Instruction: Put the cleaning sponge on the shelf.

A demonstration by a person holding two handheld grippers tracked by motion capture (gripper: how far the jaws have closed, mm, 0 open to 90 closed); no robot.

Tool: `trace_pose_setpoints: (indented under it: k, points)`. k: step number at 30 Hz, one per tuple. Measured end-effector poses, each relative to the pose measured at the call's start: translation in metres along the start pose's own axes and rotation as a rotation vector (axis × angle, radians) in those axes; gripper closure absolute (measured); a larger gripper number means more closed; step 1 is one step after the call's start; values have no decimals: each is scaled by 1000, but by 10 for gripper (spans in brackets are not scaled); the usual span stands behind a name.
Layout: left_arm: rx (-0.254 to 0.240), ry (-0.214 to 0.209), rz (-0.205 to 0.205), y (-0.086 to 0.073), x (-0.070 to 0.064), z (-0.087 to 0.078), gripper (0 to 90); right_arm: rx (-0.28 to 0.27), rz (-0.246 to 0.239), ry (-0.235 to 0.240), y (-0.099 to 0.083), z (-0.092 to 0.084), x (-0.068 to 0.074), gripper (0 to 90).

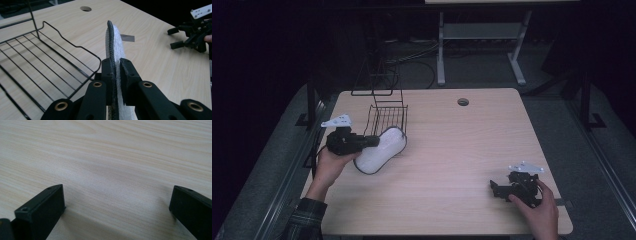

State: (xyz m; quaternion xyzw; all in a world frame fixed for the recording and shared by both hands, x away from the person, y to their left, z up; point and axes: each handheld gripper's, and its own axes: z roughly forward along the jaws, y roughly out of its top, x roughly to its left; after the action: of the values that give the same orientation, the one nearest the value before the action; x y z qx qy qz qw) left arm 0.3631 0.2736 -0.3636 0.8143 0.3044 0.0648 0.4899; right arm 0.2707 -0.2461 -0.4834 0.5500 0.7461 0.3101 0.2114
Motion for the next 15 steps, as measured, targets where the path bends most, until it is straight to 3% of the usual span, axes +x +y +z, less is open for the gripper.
trace_pose_setpoints:
  k: [15]
  points:
    - [-1, 34, -3, 9, 21, -3, 820, 0, 3, -1, 0, 0, 0, 0]
